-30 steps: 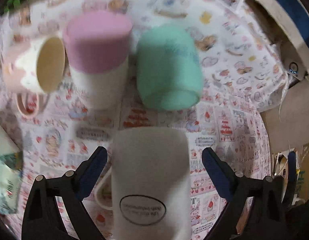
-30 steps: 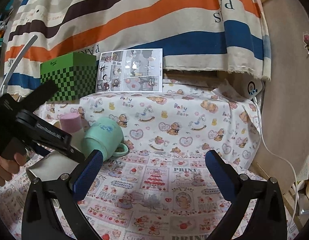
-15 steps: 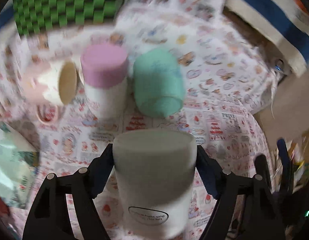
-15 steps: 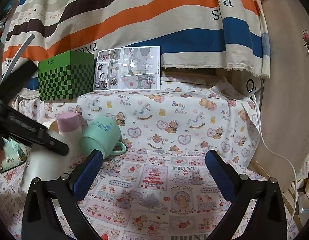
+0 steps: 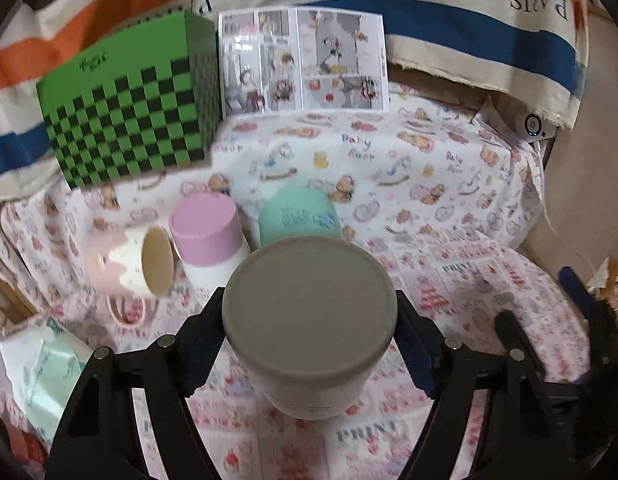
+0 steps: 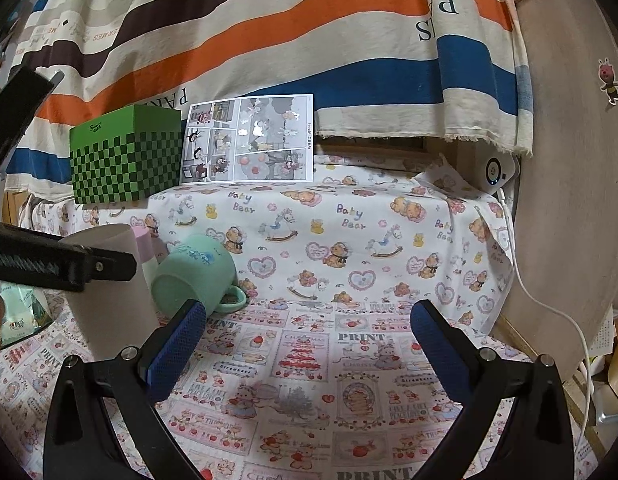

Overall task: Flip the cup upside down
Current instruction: 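Rotate the white mug with the left gripper so its base faces up, then lower the mug rim-down onto the table and open the left gripper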

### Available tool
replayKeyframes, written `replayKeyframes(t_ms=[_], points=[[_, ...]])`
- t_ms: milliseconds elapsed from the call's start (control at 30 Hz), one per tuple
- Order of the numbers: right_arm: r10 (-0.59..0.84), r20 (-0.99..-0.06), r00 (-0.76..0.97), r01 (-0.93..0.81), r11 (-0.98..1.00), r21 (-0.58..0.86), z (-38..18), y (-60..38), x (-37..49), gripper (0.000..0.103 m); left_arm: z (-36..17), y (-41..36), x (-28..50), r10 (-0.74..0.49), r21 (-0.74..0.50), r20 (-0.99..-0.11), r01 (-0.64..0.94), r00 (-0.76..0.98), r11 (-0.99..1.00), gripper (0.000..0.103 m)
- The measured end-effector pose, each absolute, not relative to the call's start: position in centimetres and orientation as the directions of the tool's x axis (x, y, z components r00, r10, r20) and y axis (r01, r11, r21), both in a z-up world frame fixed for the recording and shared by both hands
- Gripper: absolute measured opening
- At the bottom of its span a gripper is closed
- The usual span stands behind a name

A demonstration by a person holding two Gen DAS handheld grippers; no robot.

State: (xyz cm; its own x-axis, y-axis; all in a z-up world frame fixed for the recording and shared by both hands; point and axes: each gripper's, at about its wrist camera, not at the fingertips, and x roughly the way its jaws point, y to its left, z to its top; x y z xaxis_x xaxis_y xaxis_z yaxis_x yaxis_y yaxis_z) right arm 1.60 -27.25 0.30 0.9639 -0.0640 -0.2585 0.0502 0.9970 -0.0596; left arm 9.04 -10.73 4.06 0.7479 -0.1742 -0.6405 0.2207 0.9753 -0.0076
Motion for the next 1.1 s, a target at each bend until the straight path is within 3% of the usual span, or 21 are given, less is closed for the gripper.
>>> replayKeyframes(t_ms=[367,633,767,1100], points=[[-0.09,-0.249,0.964,0.082,0.996,-0.041,0.4,-28.0,1.8,0.103,2.4,-10.7,9.1,-0.178,0.027,-0.537,0.227,0.825,0.973,0.077],[-0.09,-0.249,0.964,0.079,0.996,-0.051,0.5,-27.8,1.9,0.103,0.5,-11.0,10.2,-0.194,0.04,-0.564,0.261,0.802,0.965,0.077],[-0.09,-0.248,0.965,0.079,0.996,-0.052,0.5,-27.7,1.9,0.103,1.1,-10.2,9.6,-0.209,0.039,-0.507,0.264,0.836,0.964,0.098],[-0.081,-0.244,0.966,0.07,0.996,-0.054,0.4,-27.5,1.8,0.103,5.3,-4.6,5.2,-0.237,0.007,-0.323,0.253,0.916,0.968,0.103]])
